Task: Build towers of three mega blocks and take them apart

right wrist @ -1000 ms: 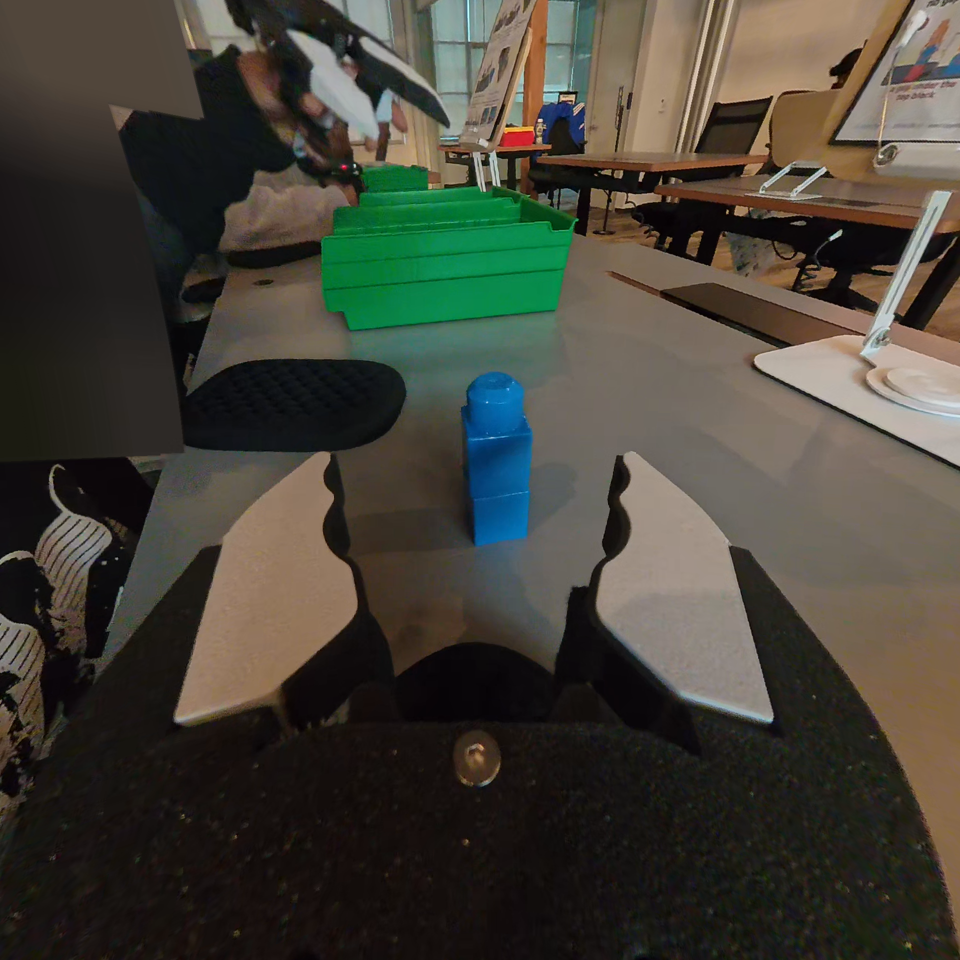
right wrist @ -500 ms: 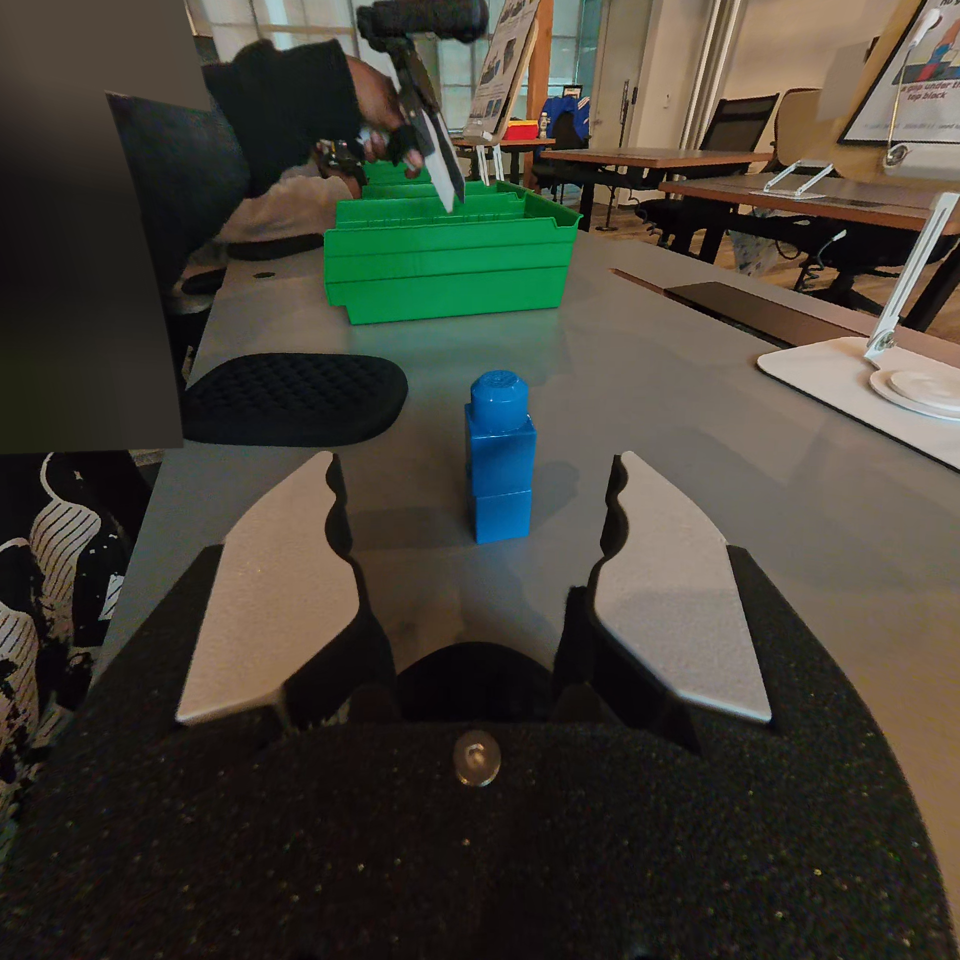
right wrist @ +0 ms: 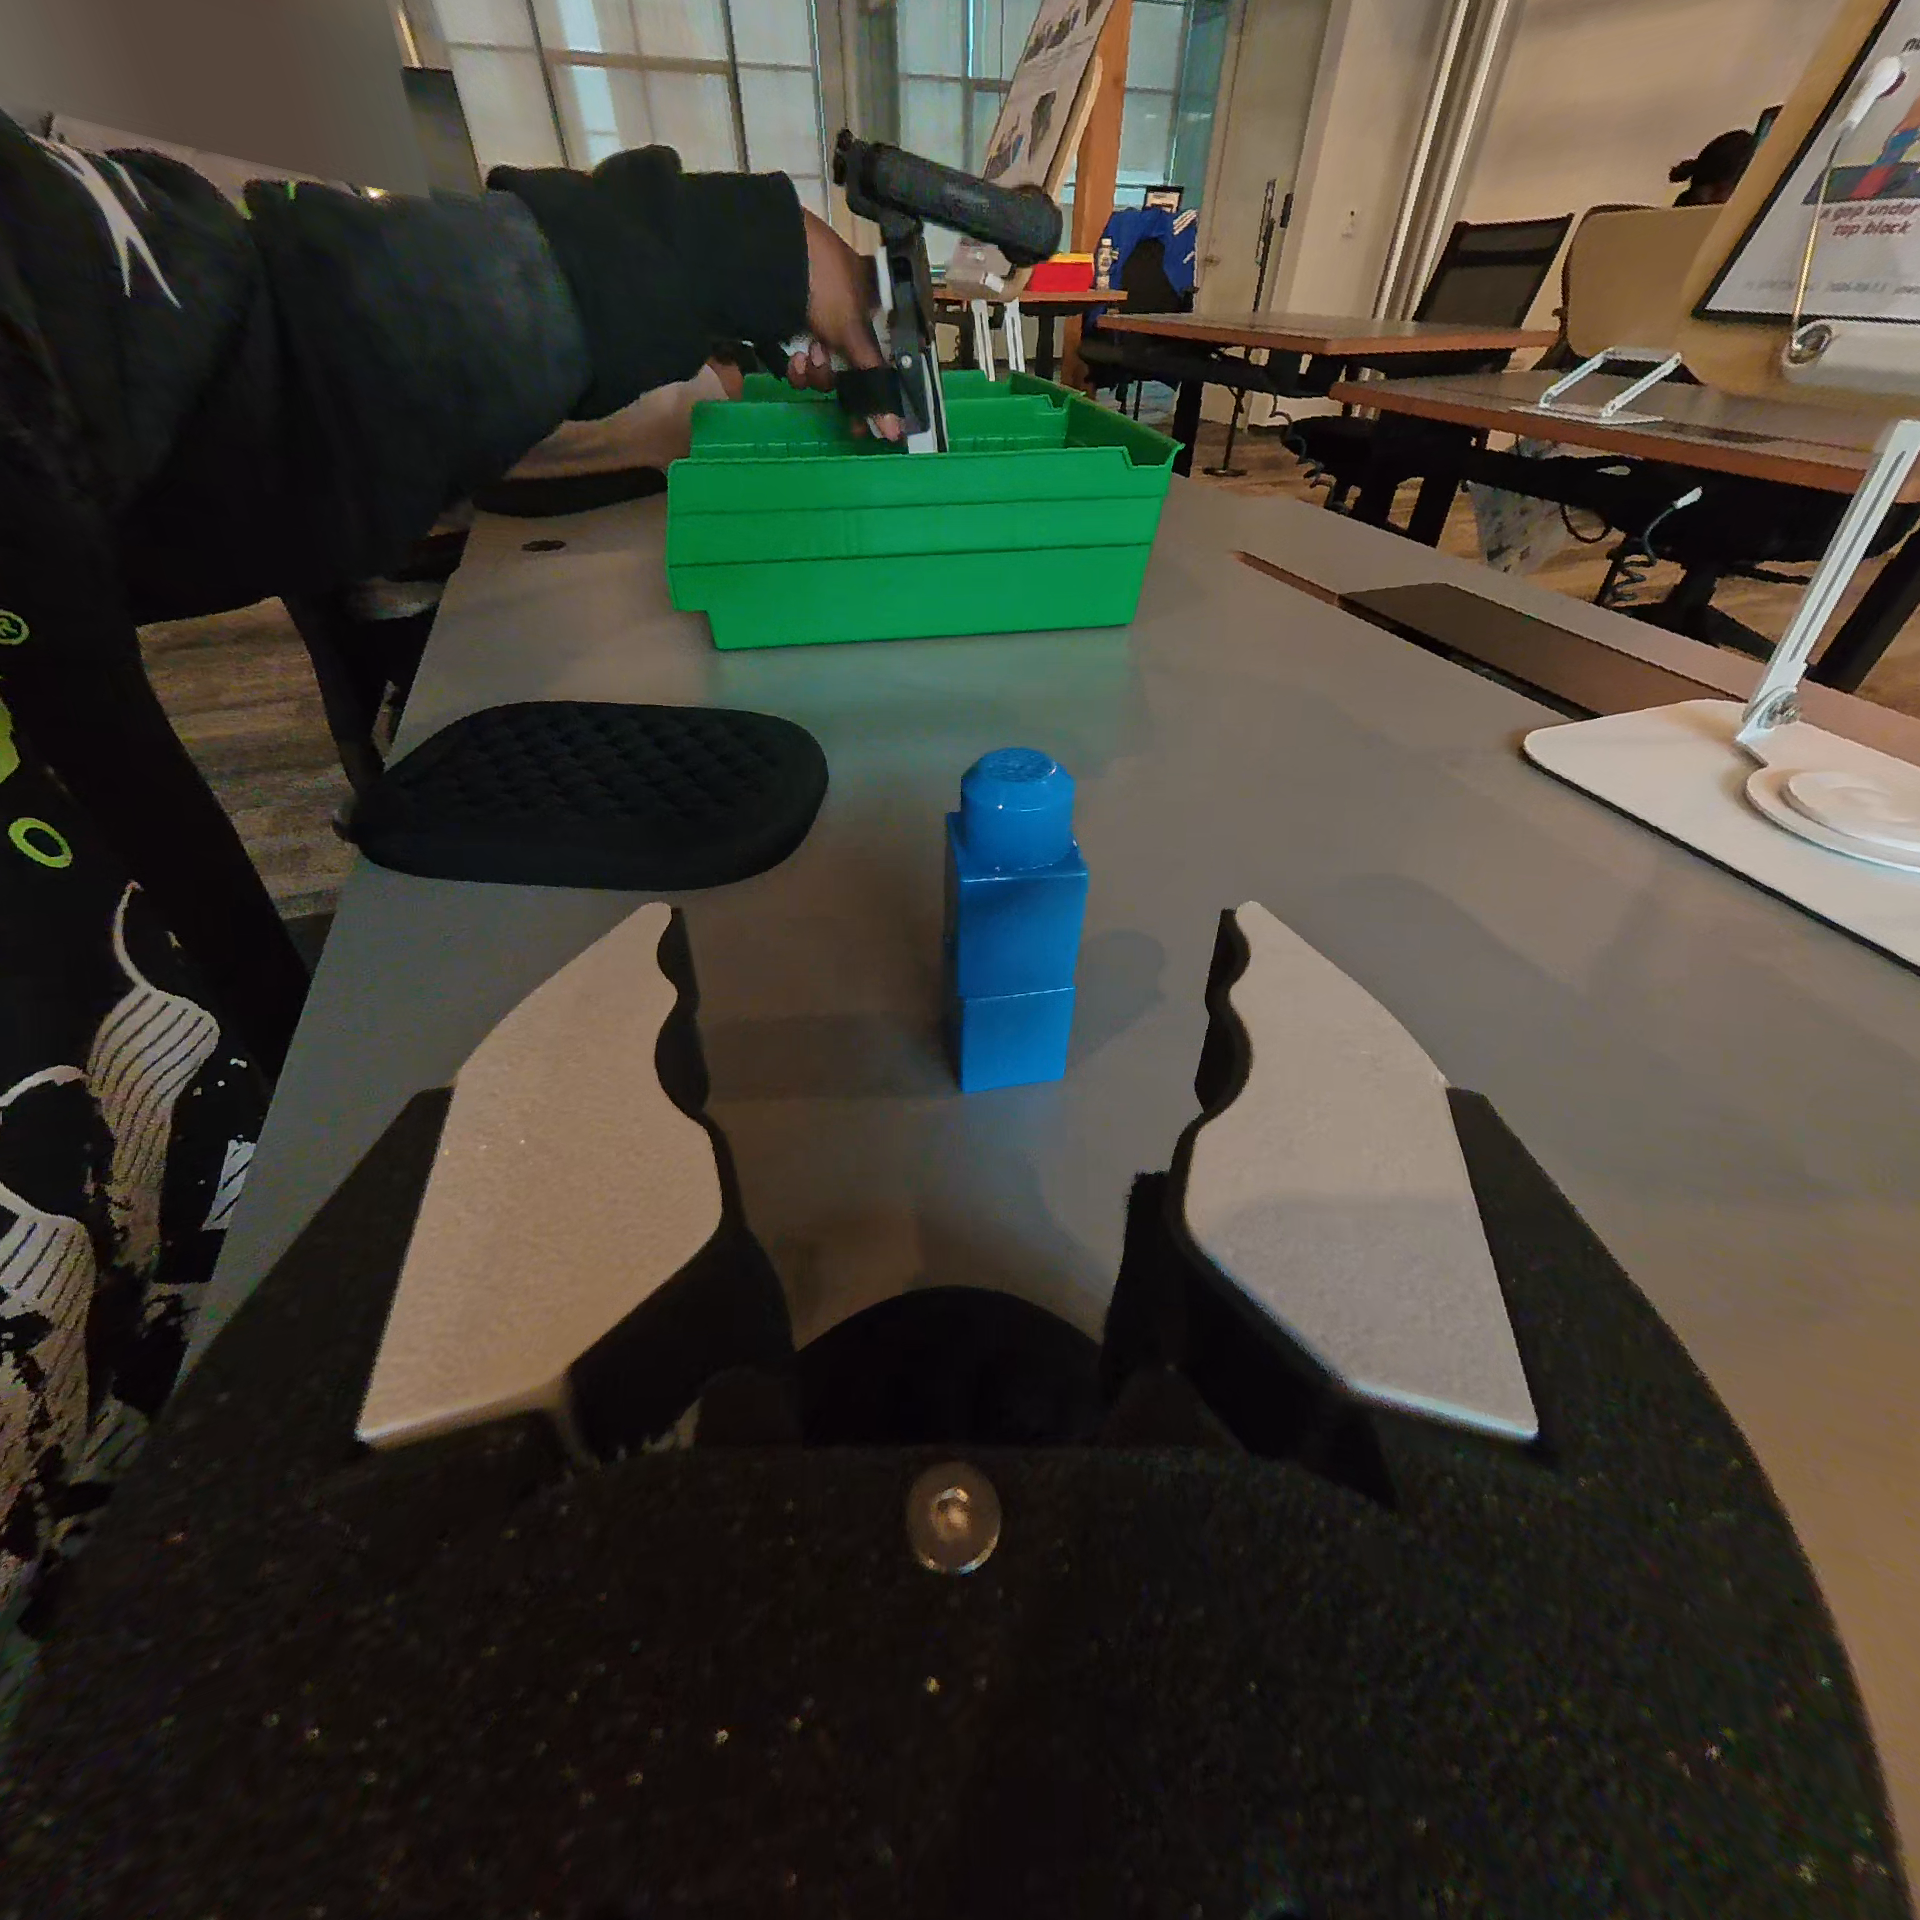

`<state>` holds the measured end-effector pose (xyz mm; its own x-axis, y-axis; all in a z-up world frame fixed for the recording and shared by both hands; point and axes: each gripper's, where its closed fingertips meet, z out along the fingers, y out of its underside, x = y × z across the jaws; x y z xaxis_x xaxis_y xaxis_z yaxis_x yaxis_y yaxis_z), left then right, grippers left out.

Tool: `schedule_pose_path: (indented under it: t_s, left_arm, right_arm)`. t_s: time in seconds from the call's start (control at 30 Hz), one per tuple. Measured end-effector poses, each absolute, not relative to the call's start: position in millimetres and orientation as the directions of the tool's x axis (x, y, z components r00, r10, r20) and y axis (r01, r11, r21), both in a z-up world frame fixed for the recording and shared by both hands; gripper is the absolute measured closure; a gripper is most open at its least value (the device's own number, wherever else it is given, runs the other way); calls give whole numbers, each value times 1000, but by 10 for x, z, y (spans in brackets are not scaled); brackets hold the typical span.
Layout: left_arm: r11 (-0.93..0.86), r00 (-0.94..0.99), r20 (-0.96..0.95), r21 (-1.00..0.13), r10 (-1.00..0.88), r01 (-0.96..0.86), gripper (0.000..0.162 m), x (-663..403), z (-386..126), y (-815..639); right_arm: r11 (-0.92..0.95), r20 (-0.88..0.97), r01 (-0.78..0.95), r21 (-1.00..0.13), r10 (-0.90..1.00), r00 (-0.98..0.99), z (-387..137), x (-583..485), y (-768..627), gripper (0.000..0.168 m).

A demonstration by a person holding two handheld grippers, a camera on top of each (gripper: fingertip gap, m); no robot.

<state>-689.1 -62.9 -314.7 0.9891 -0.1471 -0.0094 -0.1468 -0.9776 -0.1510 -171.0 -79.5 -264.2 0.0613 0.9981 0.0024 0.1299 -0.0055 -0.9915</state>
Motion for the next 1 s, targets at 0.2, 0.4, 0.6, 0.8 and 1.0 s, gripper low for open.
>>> schedule_pose_path:
  t_s: [0.2,0.4,0.6,0.8,1.0]
  left_arm:
    - [-982,989,-58,-127,-134,-140,97,-6992,-3160,-618]
    - [-987,993,-30,-106,-117,-119,100,-7011,-3246,-590]
    - [-993,995,-13,-62,-95,-96,102,-7044,-3240,-612]
    - [-994,994,3,-27,-106,-106,106,-6988,-3232,-620]
    - [-992,993,8,-36,-119,-119,109,-6922,-3229,-592]
  right_arm:
    - [-1,6,125,-992,998,59,-2633,-1707,-801,75]
    - [3,10,124,-992,998,57,-2630,-1705,-805,75]
    - [5,12,121,-993,998,56,-2625,-1704,-806,75]
    - [4,10,122,-993,998,55,-2628,-1706,-805,75]
    - [6,13,125,-992,999,52,-2631,-1709,-811,75]
